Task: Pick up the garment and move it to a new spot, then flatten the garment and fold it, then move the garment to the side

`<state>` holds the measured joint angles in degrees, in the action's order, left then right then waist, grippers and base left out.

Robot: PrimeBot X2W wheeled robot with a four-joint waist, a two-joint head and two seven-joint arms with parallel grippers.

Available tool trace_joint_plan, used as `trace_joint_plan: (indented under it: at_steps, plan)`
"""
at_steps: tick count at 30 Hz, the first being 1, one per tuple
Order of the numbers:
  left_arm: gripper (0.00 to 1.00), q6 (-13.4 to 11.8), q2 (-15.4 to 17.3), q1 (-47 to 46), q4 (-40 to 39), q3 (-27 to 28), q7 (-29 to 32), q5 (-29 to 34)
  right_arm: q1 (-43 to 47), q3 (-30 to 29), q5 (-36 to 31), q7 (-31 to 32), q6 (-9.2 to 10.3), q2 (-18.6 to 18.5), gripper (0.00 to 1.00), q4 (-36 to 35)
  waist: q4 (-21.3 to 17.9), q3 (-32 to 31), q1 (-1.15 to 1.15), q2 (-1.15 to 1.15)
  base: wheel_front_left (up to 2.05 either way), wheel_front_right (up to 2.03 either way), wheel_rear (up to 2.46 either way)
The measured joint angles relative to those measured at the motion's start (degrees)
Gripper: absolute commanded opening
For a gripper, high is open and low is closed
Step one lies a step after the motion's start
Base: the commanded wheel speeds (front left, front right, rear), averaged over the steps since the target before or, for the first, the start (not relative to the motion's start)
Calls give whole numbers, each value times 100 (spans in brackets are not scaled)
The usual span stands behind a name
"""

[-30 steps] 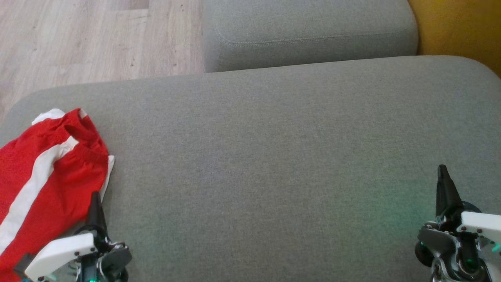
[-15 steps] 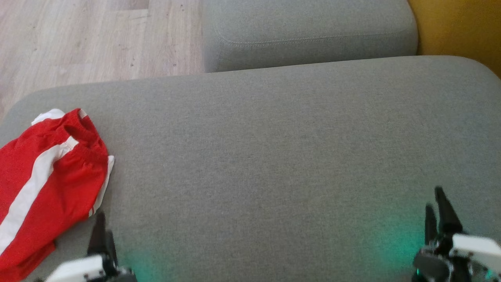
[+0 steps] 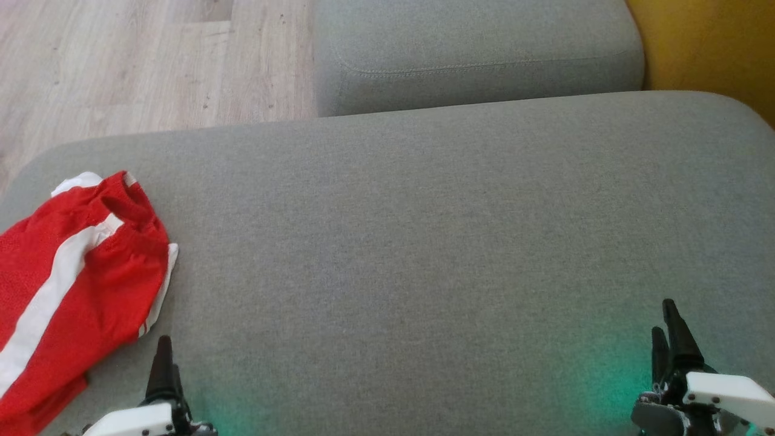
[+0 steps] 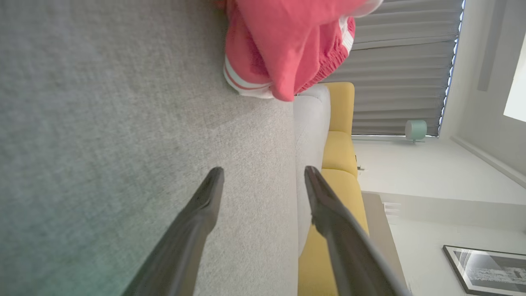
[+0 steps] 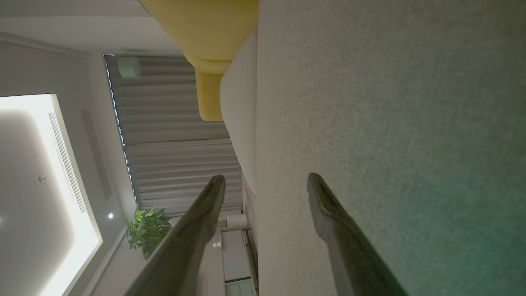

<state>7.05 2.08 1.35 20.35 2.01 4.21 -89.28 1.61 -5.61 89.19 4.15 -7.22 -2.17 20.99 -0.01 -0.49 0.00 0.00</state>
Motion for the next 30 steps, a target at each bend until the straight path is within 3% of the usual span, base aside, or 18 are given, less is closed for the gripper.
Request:
trace_joint_plan:
  at_steps: [14, 30]
  plan:
    - [100, -10, 0, 5, -225, -59, -232, 1018, 4, 100, -1048, -215, 0, 0, 100, -137, -15, -60, 0, 0, 0, 0, 0]
    - [100, -258, 2, 24, -597, -338, -489, 2392, 18, 341, -2624, -483, 0, -1, 100, -398, -5, -115, 0, 0, 0, 0, 0]
